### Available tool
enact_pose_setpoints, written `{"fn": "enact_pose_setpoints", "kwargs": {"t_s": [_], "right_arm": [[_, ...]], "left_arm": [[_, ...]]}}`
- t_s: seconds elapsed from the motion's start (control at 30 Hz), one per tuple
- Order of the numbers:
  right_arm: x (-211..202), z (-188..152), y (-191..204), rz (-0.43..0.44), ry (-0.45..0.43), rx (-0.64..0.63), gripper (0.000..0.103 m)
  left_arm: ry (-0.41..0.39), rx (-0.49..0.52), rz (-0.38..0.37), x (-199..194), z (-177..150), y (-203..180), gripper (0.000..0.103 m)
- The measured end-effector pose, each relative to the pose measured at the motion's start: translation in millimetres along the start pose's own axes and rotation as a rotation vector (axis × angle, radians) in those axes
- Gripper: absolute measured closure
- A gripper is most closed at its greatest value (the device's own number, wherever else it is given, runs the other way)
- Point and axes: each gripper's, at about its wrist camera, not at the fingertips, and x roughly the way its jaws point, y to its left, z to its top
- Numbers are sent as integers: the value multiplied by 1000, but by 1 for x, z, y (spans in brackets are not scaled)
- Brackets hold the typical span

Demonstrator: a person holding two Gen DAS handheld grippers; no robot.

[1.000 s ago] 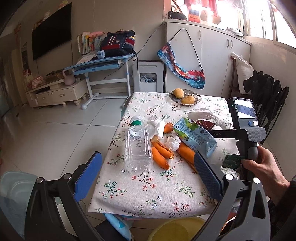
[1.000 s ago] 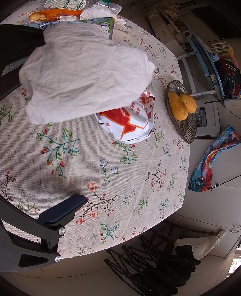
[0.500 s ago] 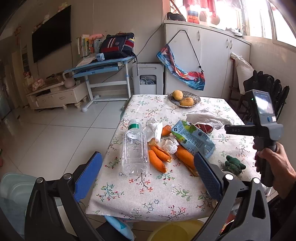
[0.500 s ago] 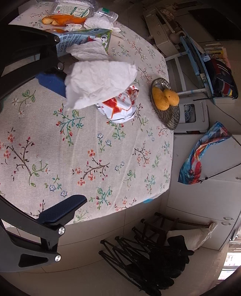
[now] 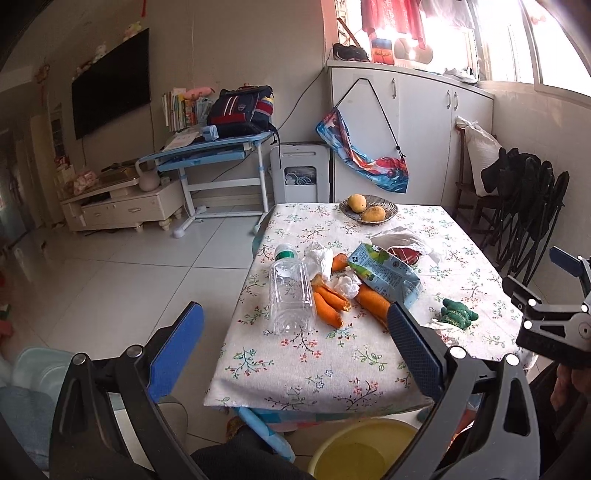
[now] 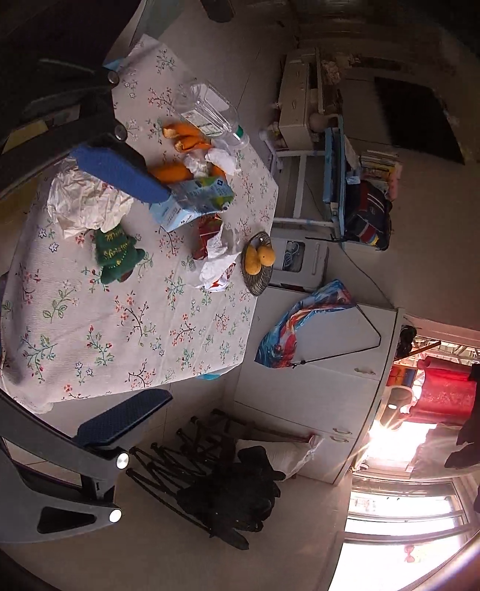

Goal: Collect trash
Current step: 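Move the right gripper toward the green plush toy on the table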

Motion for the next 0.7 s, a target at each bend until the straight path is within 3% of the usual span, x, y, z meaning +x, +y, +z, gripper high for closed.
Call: {"fn": "enact_pose_setpoints", "kwargs": {"t_s": [0.23,0.7], "right_arm": [[-13,-9,22,1,-20,-42,6],[-29,-19,6,41,-72,49,6]], "left_arm": [[-16,8,-13,-14,-13,2,7],[-18,14,-28,-16,-14,-3,7]]}}
